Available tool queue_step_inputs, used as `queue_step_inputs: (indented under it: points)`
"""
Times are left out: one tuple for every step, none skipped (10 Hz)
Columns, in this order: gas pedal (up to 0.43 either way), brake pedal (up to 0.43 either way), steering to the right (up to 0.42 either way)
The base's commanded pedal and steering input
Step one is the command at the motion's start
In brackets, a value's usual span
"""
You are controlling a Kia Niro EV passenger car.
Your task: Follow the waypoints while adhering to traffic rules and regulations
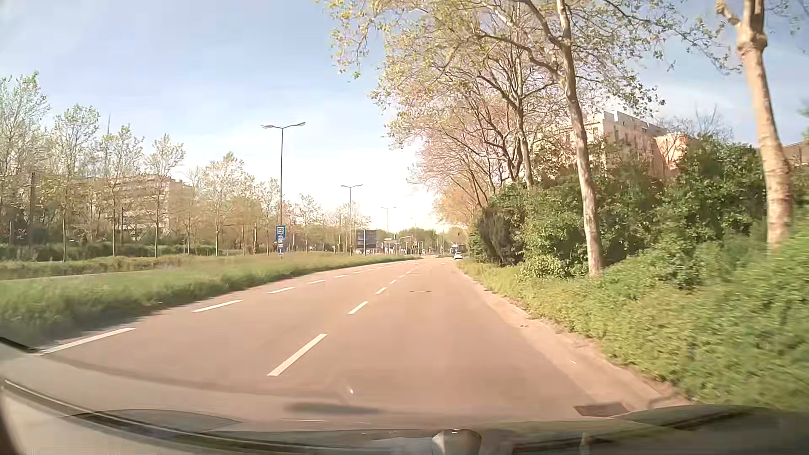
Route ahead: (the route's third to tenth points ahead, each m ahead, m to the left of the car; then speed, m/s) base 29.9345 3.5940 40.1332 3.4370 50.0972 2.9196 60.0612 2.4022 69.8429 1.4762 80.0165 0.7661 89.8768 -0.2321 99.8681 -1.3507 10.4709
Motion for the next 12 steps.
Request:
queue_step_inputs:
  points:
    - [0.059, 0.000, 0.004]
    - [0.059, 0.000, 0.004]
    - [0.059, 0.000, 0.004]
    - [0.059, 0.000, 0.005]
    - [0.059, 0.000, 0.006]
    - [0.059, 0.000, 0.006]
    - [0.059, 0.000, 0.006]
    - [0.047, 0.000, 0.006]
    - [0.039, 0.000, 0.006]
    - [0.028, 0.000, 0.006]
    - [0.028, 0.000, 0.006]
    - [0.028, 0.000, 0.006]
